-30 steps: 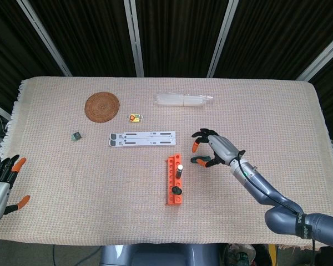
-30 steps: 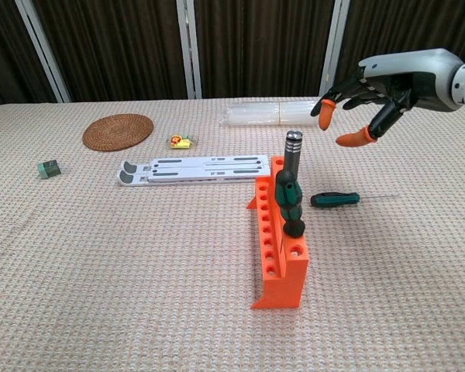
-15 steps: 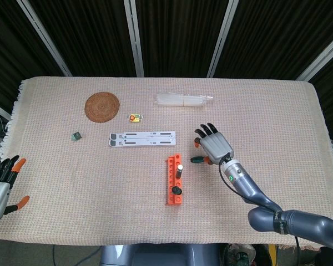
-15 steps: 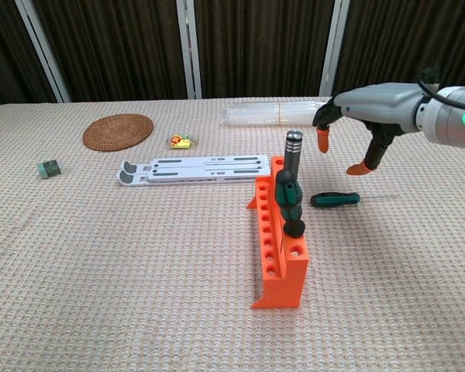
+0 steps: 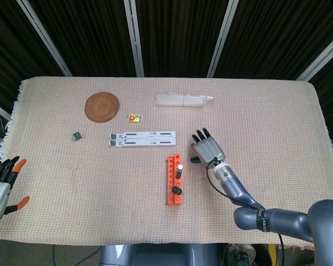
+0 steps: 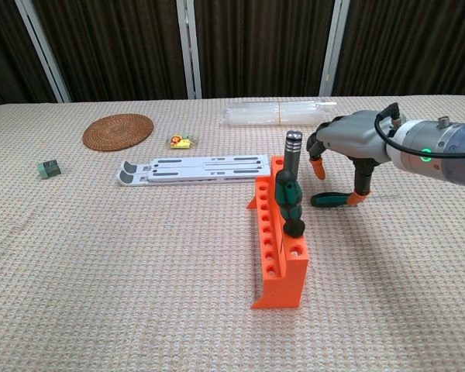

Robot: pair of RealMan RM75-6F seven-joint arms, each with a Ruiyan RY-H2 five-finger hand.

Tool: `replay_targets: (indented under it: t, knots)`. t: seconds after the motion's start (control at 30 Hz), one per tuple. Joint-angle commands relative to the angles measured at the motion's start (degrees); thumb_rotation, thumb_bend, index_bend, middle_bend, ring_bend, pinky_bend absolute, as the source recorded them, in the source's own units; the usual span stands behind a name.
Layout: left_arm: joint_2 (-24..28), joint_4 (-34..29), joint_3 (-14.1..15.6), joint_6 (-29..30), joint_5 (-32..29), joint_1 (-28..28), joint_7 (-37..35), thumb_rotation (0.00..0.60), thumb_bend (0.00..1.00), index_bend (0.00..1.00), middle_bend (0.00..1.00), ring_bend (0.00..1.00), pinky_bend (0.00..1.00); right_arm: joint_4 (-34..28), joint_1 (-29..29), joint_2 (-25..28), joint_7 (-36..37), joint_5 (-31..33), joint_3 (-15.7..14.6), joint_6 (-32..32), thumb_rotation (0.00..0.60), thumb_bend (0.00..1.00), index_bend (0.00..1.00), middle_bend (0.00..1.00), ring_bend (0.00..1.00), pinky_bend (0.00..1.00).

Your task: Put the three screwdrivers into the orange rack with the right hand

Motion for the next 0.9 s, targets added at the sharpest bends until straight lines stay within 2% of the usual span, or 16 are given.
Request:
replay_targets:
  t: [0.03,0.57,0.9]
  knots:
    - [0.0,0.1,0.0,0.0,0.0,0.0,-0.1,0.600,0.21,0.00,0.00,0.00,0.00,1.1,0.4,-0.8,-0.7,1.0,0.0,-0.4,0.600,0.10,0.44,0.11,0.00,0.00]
    - [-0.1,0.4,0.0,-0.3,-0.3,0.0,-0.2,0.600,0.21,0.00,0.00,0.00,0.00,5.2,0.8,-3.4,-4.2,3.7,-1.2,-0.9,0.600,0.12,0.50,0.11,0.00,0.00]
    - [-0.1,0.7,0.2,-0.5,-0.7,0.1,-0.5,0.600,0.21,0.00,0.00,0.00,0.00,6.5,1.5,-4.8,-5.5,4.6,-1.1,-1.4,0.600,0.22,0.50,0.12,0.00,0.00]
